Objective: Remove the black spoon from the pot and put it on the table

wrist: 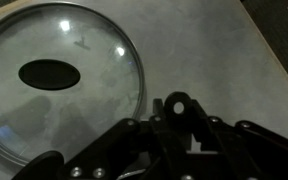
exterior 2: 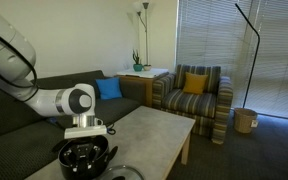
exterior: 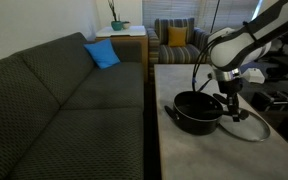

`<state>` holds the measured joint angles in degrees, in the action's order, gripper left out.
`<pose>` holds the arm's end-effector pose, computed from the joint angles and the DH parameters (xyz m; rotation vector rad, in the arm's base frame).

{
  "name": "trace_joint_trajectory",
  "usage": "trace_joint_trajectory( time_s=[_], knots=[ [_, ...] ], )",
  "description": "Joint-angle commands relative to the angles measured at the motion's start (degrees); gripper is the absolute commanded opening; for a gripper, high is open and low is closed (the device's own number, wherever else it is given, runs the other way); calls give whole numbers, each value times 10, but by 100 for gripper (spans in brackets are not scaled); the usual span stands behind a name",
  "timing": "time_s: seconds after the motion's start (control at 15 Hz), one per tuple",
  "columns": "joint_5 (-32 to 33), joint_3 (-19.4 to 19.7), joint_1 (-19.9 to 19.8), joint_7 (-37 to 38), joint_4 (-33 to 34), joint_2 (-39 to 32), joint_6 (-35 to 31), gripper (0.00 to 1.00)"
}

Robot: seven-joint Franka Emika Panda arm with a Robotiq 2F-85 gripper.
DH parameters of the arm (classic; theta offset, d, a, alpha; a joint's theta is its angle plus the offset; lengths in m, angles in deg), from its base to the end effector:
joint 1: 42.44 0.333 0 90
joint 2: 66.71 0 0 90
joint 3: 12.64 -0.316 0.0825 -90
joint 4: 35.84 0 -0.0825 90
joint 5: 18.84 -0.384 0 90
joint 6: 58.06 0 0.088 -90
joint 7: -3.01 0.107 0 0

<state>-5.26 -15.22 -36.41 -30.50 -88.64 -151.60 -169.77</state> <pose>0.6709 0.0766 -0.0832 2.7501 1.2330 -0.7227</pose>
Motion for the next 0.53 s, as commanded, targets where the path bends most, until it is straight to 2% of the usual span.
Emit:
trace_joint_trajectory(
  time_s=[0.0, 0.47],
  knots=[
    [8, 8, 8, 4, -2, 0, 13, 7],
    [17, 18, 16, 27, 17, 0, 28, 7]
  ],
)
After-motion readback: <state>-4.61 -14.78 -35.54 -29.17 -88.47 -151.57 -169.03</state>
